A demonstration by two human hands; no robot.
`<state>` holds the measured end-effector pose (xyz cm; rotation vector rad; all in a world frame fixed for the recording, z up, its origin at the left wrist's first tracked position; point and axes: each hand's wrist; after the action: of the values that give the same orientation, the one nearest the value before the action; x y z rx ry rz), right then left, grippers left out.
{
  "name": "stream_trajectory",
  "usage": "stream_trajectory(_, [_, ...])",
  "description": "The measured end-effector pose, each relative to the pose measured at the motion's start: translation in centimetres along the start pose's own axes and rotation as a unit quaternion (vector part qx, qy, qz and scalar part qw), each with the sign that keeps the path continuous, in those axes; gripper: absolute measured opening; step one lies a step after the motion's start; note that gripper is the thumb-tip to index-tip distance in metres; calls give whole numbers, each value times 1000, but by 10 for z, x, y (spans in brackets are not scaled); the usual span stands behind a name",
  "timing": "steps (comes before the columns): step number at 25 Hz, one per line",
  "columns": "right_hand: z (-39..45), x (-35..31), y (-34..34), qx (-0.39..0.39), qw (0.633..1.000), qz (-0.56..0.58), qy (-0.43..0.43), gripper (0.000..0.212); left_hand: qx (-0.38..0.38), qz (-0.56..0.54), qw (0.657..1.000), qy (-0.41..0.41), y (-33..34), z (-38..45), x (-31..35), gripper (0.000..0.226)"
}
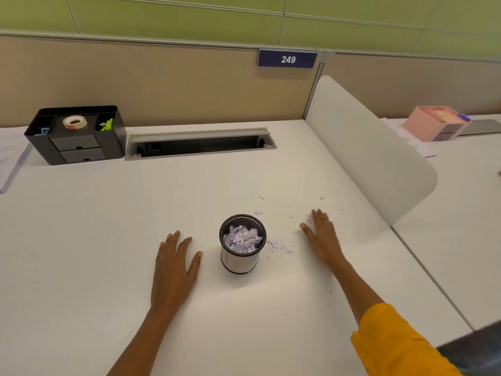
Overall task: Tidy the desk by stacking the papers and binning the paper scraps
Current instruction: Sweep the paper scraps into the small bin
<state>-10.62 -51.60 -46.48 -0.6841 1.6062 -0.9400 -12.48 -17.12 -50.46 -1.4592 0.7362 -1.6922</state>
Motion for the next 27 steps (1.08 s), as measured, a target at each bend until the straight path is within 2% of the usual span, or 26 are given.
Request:
stream_trajectory(6, [-22, -41, 34, -86, 979, -115, -148, 61, -2, -14, 1000, -11, -1, -1, 3, 44])
stream_trajectory(8, [-29, -45, 29, -96, 972, -138, -165, 50, -3, -13, 1000, -11, -1, -1, 3, 44])
stream_trajectory(11, [-44, -49, 18, -77, 967, -176, -165, 60, -3, -14, 1000, -7, -1, -1, 2, 44])
stream_trajectory(13, [-51, -54, 14, -47, 959, -211, -182, 46, -3, -14, 1000, -4, -1, -1, 2, 44])
stream_trajectory(15, [-51, -57, 13, -52, 948, -256, -180, 26, -2, -13, 1000, -2, -1, 0, 3, 43])
stream_trajectory(17, [-45, -56, 13, -54, 949, -265, -164, 21, -1, -16, 1000, -3, -1, -1, 4, 43])
stream_trajectory(21, [-33, -57, 4, 3, 988, -113, -101, 30, -4, -25, 1000, -8, -2, -2, 3, 44])
stream_trajectory(23, [-32, -69, -12, 32, 998, 1, -56, 25, -4, -26, 1000, -8, -2, -1, 3, 43])
stream_trajectory(25, [-36, -89, -31, 54, 988, 139, -41, 17, -1, -23, 1000, -6, -2, -1, 4, 43])
stream_trajectory(27, [-42, -112, -45, 46, 968, 238, -65, 17, 1, -20, 1000, -6, -2, -1, 4, 44])
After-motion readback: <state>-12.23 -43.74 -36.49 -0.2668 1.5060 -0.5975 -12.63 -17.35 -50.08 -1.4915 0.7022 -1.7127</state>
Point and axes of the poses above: each hand's wrist, its own z-axis towards the middle knuckle, its own y-axis out of the palm, x = y × z, and after that the axes turned 4 degrees about -y, right-handed
